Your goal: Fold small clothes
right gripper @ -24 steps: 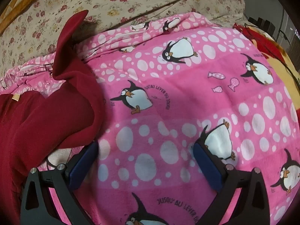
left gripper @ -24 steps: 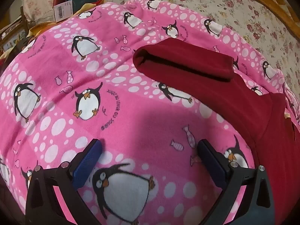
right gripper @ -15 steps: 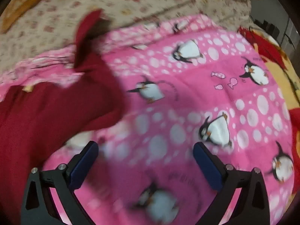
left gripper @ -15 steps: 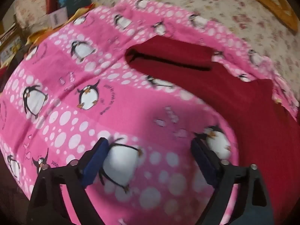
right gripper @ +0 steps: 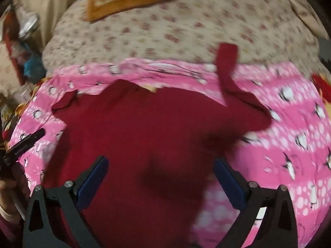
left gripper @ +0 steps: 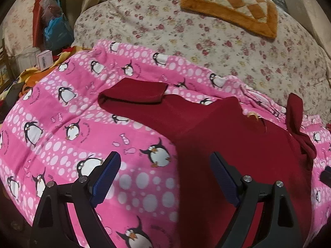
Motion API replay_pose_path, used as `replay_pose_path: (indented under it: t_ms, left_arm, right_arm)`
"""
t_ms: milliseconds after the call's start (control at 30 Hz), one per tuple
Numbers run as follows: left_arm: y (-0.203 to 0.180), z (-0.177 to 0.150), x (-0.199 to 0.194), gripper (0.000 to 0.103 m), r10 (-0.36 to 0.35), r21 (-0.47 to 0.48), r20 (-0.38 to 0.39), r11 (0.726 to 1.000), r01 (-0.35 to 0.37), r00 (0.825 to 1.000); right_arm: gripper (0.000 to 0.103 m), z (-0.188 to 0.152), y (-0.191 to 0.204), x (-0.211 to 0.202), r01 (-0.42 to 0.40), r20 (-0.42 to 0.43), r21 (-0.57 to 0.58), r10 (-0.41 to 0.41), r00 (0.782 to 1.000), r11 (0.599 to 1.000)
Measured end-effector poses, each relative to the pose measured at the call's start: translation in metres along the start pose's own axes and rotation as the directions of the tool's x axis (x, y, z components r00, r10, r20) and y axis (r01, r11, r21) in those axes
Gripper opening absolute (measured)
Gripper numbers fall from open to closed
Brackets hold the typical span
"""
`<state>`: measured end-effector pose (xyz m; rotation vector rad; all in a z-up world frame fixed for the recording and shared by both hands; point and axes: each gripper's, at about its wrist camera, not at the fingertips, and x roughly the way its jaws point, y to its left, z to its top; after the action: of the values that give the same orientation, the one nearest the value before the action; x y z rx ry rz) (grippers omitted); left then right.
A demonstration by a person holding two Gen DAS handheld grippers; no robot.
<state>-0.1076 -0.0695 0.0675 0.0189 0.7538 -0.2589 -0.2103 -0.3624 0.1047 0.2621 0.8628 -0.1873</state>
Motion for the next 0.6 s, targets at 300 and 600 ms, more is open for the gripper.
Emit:
replay_pose_path:
  t_ms: [300, 600]
  left_arm:
    - [-0.010, 0.004, 0.005, 0.071, -0.008, 0.015, -0.046, 1.000, 0.009, 0.999]
    - [-0.015, 0.007, 0.008, 0.069, 0.016, 0.043, -0.041, 0.999, -0.014, 0.999]
  right_arm:
    - [0.103, 0.017, 0.059, 0.026, 0.007, -0.046, -0.028, -0.008, 0.999, 1.000]
    - [0.103, 0.018, 0.067, 0.033, 0.038, -0.007, -0.064, -0.038, 0.999, 0.997]
